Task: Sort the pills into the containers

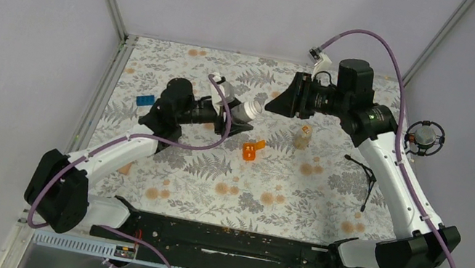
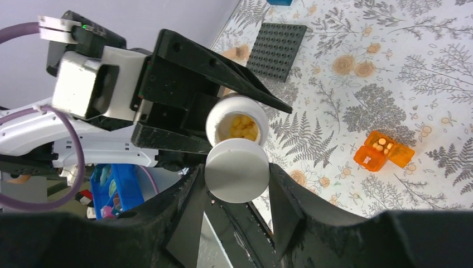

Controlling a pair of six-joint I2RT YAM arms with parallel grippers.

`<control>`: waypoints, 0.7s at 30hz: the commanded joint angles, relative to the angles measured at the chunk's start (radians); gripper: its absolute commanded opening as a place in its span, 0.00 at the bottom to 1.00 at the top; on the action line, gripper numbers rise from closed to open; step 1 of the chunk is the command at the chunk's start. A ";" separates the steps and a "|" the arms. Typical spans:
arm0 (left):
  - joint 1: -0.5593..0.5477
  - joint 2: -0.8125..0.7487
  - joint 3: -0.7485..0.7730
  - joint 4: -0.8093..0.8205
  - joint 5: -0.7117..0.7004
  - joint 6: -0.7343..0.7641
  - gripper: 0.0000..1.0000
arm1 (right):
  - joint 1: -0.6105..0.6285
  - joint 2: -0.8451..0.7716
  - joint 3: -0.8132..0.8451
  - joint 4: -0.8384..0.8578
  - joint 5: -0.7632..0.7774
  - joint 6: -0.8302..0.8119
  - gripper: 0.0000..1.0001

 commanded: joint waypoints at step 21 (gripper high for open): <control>-0.009 -0.012 0.094 -0.061 0.098 0.083 0.00 | 0.055 0.075 0.034 0.019 -0.075 -0.045 0.35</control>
